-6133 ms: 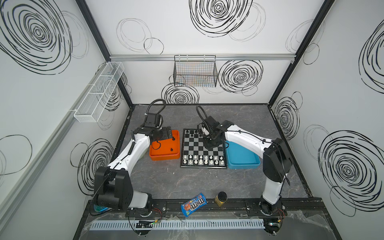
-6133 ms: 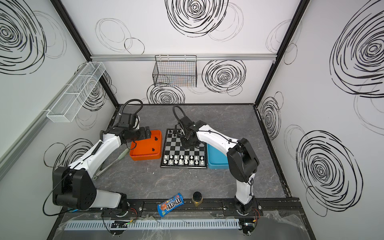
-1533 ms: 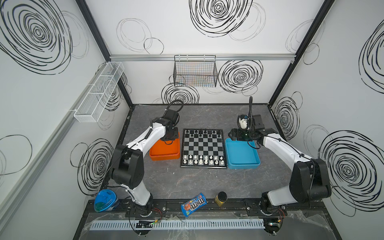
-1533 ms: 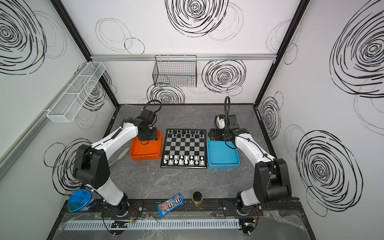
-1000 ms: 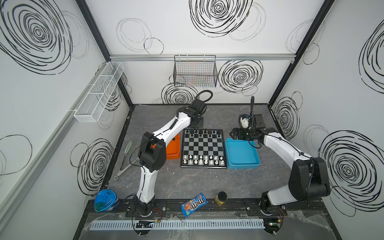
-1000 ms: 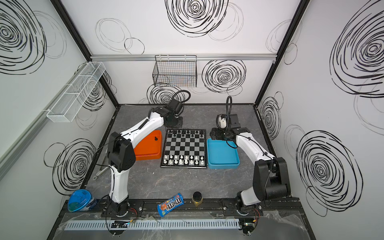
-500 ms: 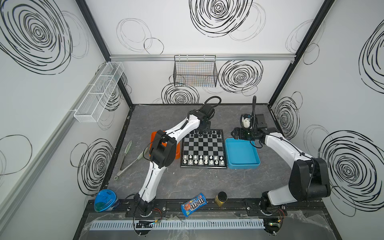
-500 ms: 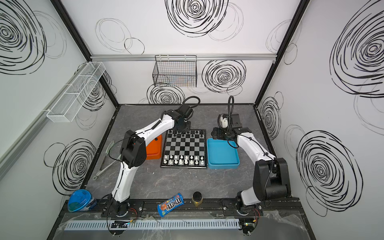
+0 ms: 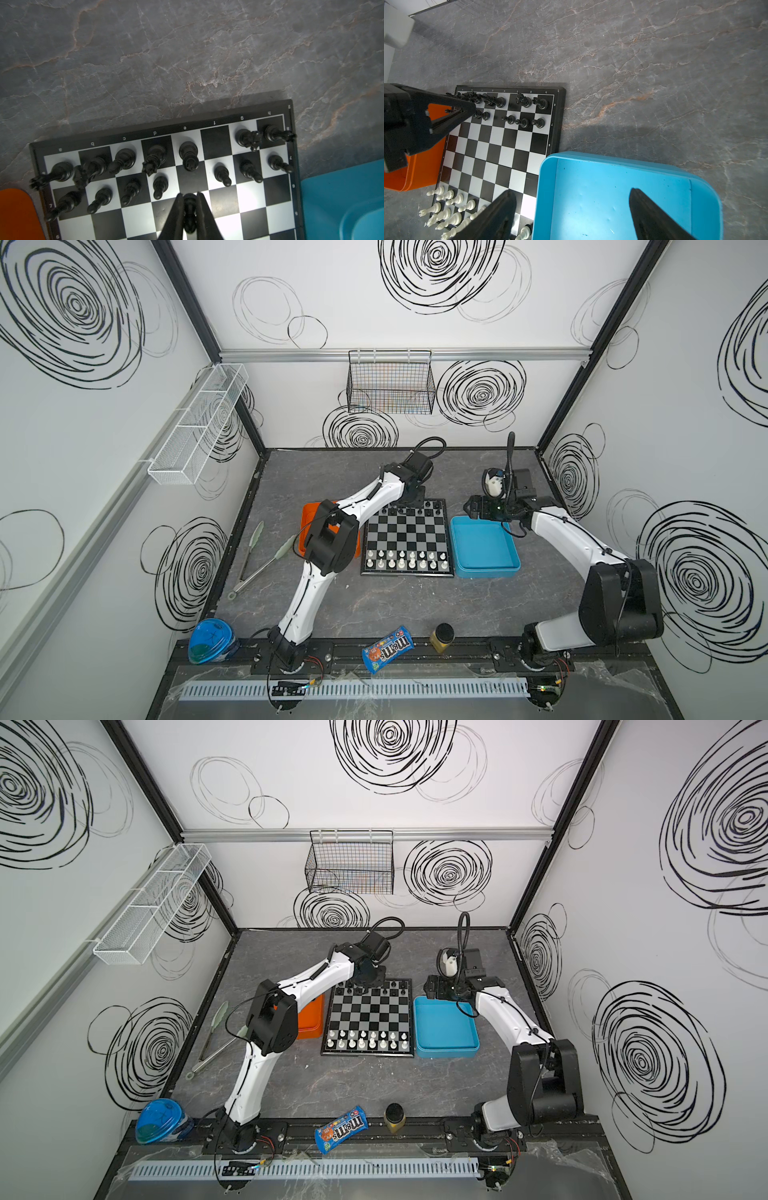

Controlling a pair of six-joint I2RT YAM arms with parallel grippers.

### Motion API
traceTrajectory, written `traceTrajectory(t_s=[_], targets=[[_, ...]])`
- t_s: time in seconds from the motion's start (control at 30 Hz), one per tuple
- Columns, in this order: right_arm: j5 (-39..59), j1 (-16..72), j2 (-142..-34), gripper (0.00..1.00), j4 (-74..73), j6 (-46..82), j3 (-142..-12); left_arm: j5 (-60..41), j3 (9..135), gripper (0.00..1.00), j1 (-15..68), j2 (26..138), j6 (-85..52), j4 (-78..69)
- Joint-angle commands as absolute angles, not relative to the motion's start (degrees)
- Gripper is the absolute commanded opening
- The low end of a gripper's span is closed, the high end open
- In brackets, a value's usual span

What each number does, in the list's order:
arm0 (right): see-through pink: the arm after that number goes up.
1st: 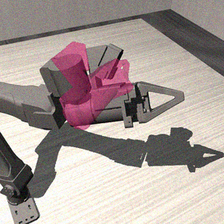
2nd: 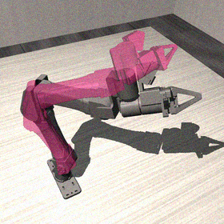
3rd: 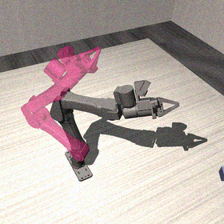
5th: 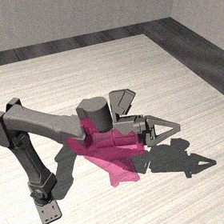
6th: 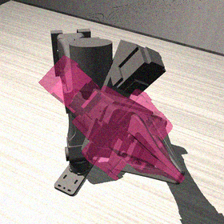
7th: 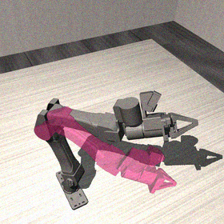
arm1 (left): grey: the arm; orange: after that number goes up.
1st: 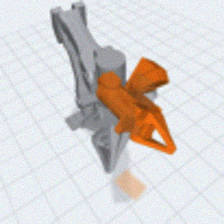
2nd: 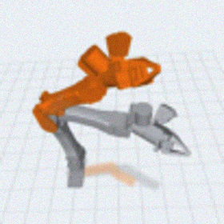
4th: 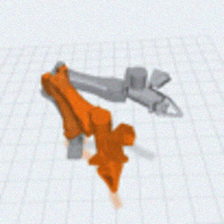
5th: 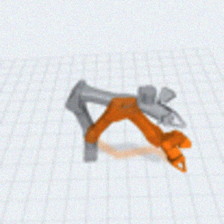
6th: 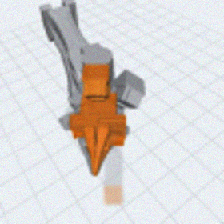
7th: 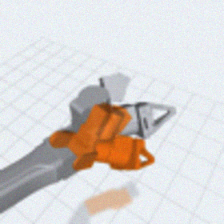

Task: Set up the chess pieces on the board
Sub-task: 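Lower the black pawn onto an empty square in the farthest rows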

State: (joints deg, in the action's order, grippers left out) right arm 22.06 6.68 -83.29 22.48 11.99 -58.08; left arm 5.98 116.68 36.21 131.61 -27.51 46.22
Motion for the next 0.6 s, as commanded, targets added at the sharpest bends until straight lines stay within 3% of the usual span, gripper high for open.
traceTrajectory(t_s=[0.0,0.57], targets=[[21.6,6.3,-81.4,0.89,22.0,11.3,-57.1,5.9,117.2,0.17,36.5,132.2,-28.6,44.9],[22.1,6.2,-81.7,0.89,21.4,11.4,-56.7,5.8,116.1,0.2,36.6,132.5,-29.1,44.0]])
